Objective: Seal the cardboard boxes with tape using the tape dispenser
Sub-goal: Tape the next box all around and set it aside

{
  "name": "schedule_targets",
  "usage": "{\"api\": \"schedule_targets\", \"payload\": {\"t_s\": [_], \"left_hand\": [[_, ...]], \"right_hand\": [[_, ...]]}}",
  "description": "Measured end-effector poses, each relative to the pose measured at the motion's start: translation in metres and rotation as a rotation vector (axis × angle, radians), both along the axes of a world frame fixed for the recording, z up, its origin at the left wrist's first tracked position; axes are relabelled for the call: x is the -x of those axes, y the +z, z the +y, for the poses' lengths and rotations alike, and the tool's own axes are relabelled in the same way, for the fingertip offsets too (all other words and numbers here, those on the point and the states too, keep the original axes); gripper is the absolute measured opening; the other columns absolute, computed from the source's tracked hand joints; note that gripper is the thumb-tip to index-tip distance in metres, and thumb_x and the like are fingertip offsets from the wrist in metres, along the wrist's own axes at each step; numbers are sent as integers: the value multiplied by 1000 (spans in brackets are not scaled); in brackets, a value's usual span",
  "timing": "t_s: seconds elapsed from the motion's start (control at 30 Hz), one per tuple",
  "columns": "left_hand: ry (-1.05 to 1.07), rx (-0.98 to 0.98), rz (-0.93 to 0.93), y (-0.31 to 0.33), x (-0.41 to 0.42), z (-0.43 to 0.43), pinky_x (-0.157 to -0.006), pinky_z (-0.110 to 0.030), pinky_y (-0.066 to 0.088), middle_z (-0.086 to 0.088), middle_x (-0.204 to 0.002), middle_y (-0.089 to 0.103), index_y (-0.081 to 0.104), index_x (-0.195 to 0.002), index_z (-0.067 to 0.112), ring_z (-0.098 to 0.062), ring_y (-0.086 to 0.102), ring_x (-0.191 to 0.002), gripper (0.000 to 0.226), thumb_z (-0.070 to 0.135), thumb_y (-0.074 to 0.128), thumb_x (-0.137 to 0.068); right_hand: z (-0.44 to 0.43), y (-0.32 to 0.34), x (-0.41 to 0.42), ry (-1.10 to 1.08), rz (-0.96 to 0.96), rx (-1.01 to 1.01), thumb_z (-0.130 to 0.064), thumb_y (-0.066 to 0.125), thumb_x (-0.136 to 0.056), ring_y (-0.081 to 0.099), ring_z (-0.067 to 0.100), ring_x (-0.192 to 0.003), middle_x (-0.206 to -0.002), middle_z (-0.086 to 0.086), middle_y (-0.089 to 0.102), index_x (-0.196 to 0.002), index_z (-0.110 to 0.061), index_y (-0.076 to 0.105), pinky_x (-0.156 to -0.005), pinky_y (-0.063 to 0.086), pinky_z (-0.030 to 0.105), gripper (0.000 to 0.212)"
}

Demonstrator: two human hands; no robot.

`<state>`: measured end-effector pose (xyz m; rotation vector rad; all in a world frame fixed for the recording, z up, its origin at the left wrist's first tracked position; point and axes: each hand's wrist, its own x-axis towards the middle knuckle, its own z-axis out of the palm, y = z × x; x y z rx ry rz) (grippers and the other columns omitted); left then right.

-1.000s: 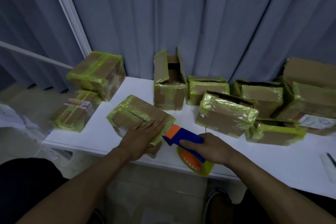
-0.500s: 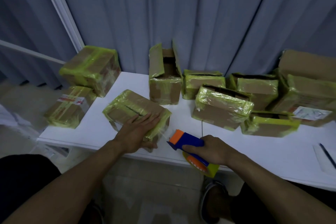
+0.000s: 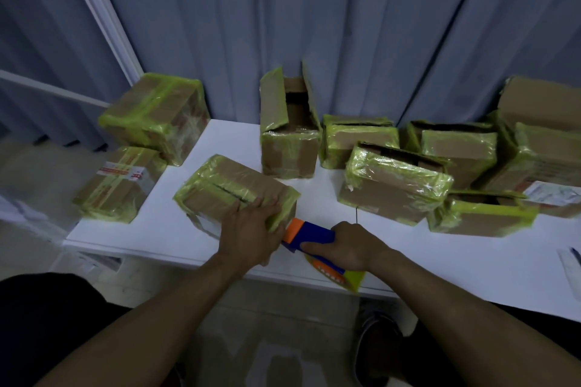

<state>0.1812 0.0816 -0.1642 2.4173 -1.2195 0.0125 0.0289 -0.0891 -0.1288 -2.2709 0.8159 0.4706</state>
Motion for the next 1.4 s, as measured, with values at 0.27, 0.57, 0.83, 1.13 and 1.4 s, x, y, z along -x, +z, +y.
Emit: {"api": "schedule_targets", "payload": {"t_s": [0.27, 0.57, 0.83, 1.13, 1.4], "left_hand": [[-61, 57, 141, 4, -8, 10, -117, -26, 8, 19, -144, 42, 56, -139, 31, -3, 34, -139, 48, 52, 51, -96], [-127, -43, 315, 6, -24, 18, -124, -32, -2, 14, -157, 32, 44, -148, 29, -4, 19, -148, 64, 27, 19, -90], [-150, -108, 343, 11, -28, 21, -123, -33, -4, 14, -160, 26, 34, -153, 31, -3, 15, -149, 64, 36, 23, -90], [-16, 1, 235, 25, -26, 41, -120, -45, 25, 8, -155, 39, 49, -144, 31, -17, 30, -145, 58, 47, 44, -89], [-133, -476, 111, 38, -28, 75, -121, -41, 20, 1, -164, 19, 29, -155, 26, -28, 19, -149, 65, 25, 58, -97]], "right_hand": [[6, 6, -18, 6, -53, 62, -80, 64, -78, 60, 13, -64, -71, 0, 61, -74, -19, 54, -55, 42, 25, 62], [32, 6, -20, 106, -68, 414, -79, 58, -84, 66, 22, -88, -101, 3, 65, -106, -16, 59, -64, 45, 28, 67], [33, 9, -21, 3, -17, 385, -78, 59, -83, 68, 24, -91, -96, 3, 62, -98, -16, 56, -69, 52, 31, 64], [17, 26, -4, -150, -117, 144, -94, 50, -56, 68, 19, -70, -76, 3, 69, -78, -15, 66, -67, 59, 36, 84], [38, 64, 42, -268, -311, 10, -67, 71, -83, 64, 10, -62, -71, 1, 69, -75, -14, 65, -55, 43, 21, 53]]}}
